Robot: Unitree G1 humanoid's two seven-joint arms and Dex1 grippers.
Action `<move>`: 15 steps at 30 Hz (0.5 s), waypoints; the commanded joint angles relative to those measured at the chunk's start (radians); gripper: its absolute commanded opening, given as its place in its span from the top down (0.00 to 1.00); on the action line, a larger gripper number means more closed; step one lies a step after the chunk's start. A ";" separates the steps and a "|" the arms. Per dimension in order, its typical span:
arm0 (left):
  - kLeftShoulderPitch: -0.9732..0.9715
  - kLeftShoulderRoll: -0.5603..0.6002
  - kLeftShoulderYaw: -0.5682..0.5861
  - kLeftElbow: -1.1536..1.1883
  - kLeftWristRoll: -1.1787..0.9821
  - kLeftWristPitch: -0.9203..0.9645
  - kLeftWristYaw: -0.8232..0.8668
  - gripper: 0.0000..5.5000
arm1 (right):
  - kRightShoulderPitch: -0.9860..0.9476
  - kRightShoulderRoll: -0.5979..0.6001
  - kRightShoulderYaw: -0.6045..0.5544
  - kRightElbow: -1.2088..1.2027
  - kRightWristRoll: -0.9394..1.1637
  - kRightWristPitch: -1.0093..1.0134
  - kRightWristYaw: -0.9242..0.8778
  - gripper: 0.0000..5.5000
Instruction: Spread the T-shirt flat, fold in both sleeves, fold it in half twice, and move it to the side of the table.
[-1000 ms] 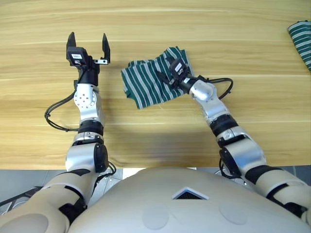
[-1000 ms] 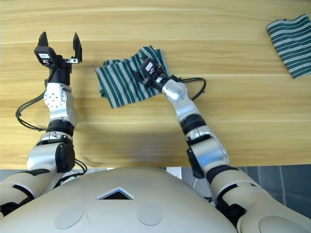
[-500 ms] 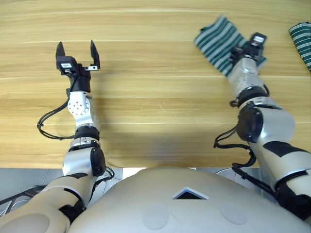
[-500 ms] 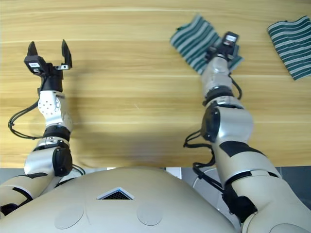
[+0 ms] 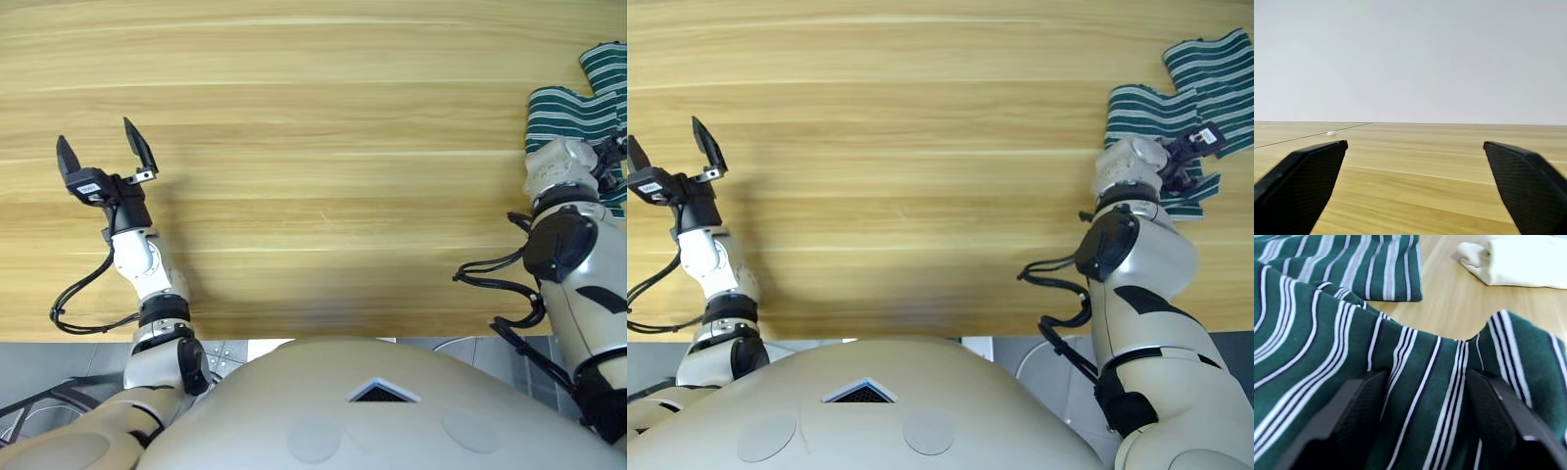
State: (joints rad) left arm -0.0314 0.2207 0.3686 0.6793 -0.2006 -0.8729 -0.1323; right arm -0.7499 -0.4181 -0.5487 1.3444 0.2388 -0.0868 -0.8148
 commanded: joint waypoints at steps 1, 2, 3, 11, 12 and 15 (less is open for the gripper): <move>0.060 -0.020 0.013 -0.001 -0.009 0.004 0.016 0.06 | -0.049 0.017 0.004 0.004 -0.026 -0.057 -0.025 0.47; 0.061 -0.018 0.015 -0.001 0.000 0.004 0.024 0.06 | -0.064 0.025 0.019 0.002 -0.041 -0.073 -0.022 0.47; 0.057 -0.016 0.016 0.008 0.015 0.000 0.039 0.06 | -0.086 0.040 0.032 -0.001 -0.054 -0.091 0.009 0.47; -0.184 -0.059 -0.060 0.153 0.101 0.089 0.135 0.06 | -0.181 0.261 0.295 -0.053 -0.265 -0.341 0.273 0.47; -0.222 -0.064 -0.078 0.188 0.121 0.089 0.140 0.06 | -0.172 0.295 0.339 -0.055 -0.301 -0.365 0.298 0.47; -0.342 -0.070 -0.163 0.339 0.237 0.103 0.197 0.06 | -0.118 0.405 0.511 -0.032 -0.451 -0.401 0.387 0.47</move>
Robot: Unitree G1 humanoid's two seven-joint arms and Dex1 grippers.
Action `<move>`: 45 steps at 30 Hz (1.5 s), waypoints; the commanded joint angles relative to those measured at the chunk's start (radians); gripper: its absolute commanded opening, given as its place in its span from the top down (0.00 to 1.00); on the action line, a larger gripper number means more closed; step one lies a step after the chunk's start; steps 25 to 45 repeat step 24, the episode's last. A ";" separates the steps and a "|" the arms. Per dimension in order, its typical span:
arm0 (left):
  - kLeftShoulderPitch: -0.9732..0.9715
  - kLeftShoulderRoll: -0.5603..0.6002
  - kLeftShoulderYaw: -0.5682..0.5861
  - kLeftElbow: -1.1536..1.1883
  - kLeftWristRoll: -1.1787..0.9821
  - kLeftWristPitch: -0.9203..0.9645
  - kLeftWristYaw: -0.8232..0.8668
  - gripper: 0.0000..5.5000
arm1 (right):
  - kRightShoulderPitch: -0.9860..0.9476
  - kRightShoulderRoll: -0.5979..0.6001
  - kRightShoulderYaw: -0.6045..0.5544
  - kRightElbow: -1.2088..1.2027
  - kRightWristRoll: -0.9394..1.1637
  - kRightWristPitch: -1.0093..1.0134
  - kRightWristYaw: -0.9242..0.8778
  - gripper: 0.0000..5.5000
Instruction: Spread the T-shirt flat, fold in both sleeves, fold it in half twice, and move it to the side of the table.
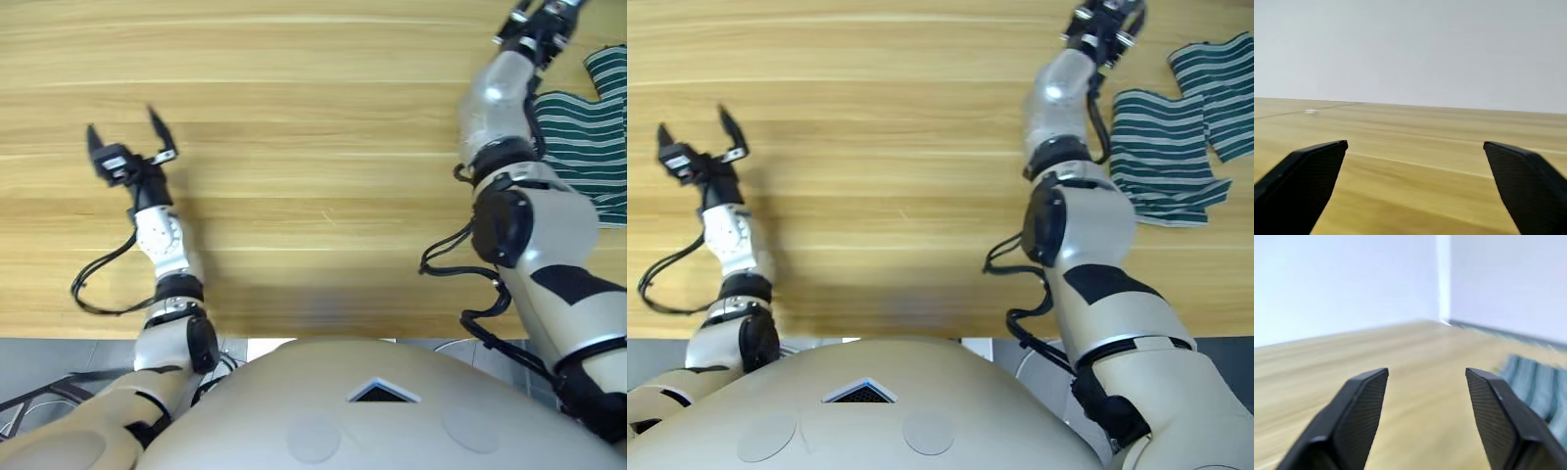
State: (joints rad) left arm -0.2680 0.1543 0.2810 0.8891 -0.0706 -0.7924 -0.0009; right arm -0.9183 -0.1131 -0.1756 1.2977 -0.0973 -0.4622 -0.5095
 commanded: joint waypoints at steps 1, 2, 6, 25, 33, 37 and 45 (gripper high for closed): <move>-0.143 -0.005 -0.109 0.180 0.159 0.032 0.111 0.06 | 0.071 0.127 0.172 0.024 -0.142 -0.029 0.110 0.47; -0.173 -0.011 -0.133 0.222 0.193 0.044 0.147 0.06 | 0.090 0.142 0.197 0.028 -0.163 -0.034 0.122 0.47; -0.203 -0.109 -0.189 0.349 0.228 0.058 0.168 0.06 | 0.245 0.160 0.246 0.019 -0.198 -0.110 0.132 0.47; 0.169 -0.216 -0.252 0.181 0.156 -0.236 0.096 0.44 | 0.724 0.194 0.454 -0.227 -0.384 -0.325 -0.121 0.47; 0.169 -0.216 -0.252 0.181 0.156 -0.236 0.096 0.44 | 0.724 0.194 0.454 -0.227 -0.384 -0.325 -0.121 0.47; 0.169 -0.216 -0.252 0.181 0.156 -0.236 0.096 0.44 | 0.724 0.194 0.454 -0.227 -0.384 -0.325 -0.121 0.47; 0.169 -0.216 -0.252 0.181 0.156 -0.236 0.096 0.44 | 0.724 0.194 0.454 -0.227 -0.384 -0.325 -0.121 0.47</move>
